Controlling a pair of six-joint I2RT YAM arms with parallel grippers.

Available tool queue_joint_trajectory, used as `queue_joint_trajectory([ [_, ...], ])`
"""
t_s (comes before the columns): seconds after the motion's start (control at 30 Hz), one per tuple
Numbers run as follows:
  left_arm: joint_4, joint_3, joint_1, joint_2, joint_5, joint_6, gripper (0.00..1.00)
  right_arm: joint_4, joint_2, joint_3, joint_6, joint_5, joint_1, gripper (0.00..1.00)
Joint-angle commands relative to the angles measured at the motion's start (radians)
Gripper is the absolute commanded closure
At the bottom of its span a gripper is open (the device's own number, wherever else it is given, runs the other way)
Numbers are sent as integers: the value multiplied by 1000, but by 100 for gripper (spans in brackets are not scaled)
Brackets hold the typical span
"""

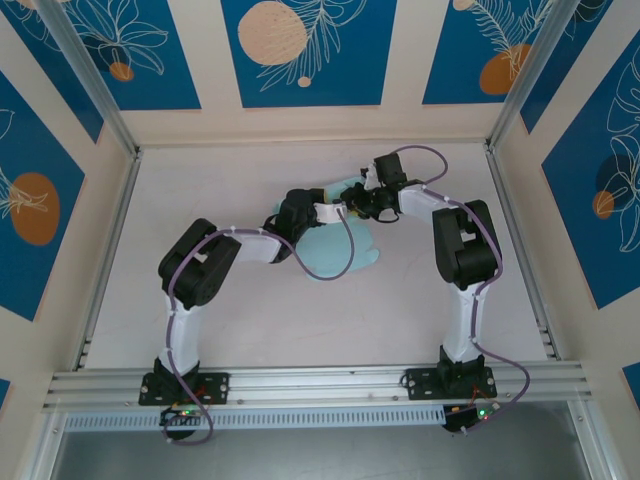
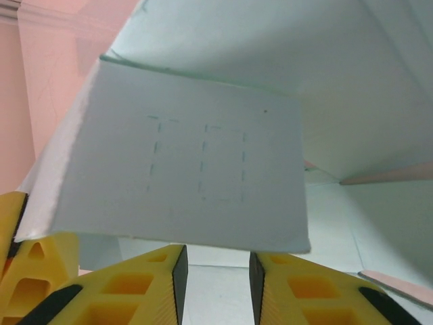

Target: Fold the paper box

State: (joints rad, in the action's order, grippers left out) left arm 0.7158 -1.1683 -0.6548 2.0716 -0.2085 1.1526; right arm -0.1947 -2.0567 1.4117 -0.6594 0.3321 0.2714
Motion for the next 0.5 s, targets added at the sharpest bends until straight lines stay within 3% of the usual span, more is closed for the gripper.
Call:
queue_joint_trajectory([
  [0.0, 9, 1, -8, 16, -18, 28, 100, -18, 27, -17, -9, 42, 1, 68],
  [0.17, 4, 7, -7, 10, -1, 72, 100, -67, 175, -105, 17, 33, -36, 68],
  [0.3, 5, 8, -8, 9, 5, 82, 100, -69, 284, -184, 23, 72, -134, 68],
  [0.47, 3, 3, -8, 8, 17, 87, 100, -119, 246, -96, 36, 124, -264, 68],
])
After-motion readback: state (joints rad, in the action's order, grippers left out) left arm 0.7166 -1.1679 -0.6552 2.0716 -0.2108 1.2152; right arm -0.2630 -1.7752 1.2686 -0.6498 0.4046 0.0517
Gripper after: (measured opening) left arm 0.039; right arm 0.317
